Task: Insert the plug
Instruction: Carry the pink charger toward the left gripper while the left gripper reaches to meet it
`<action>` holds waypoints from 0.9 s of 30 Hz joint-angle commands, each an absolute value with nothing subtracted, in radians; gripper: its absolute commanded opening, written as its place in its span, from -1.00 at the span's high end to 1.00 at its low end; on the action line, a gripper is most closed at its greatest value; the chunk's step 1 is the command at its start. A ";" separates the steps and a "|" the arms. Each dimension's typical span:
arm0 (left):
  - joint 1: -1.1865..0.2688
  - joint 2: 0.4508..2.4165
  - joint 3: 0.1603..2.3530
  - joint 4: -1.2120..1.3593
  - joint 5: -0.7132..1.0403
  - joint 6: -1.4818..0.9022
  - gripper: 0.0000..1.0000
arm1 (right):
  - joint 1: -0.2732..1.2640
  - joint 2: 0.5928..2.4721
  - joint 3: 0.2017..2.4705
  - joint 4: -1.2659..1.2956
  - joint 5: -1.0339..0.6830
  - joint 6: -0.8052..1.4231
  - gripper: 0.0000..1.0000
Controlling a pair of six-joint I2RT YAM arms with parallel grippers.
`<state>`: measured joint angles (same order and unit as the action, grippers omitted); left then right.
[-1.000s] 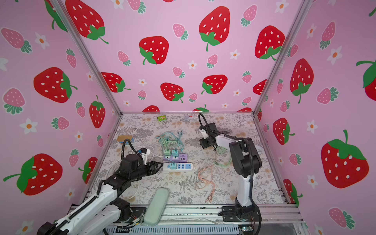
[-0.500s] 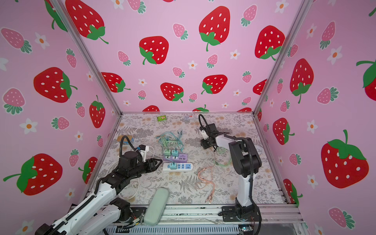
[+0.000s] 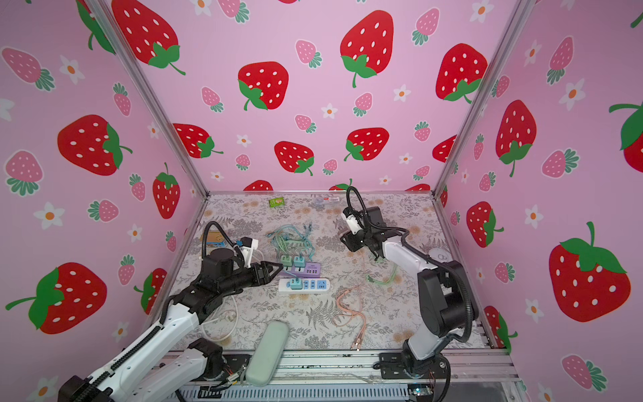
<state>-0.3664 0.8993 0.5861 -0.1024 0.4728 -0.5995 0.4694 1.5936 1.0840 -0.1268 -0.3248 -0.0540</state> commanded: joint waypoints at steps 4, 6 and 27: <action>-0.364 0.950 0.658 0.022 0.607 -0.636 -0.45 | 0.561 1.465 1.042 -0.095 -0.421 -0.176 0.33; -0.363 0.973 0.672 0.053 0.644 -0.654 -0.48 | 0.597 1.433 1.031 -0.088 -0.419 -0.209 0.33; -0.373 1.064 0.732 0.123 0.797 -0.713 -0.70 | 0.886 1.379 1.071 -0.098 -0.362 -0.371 0.32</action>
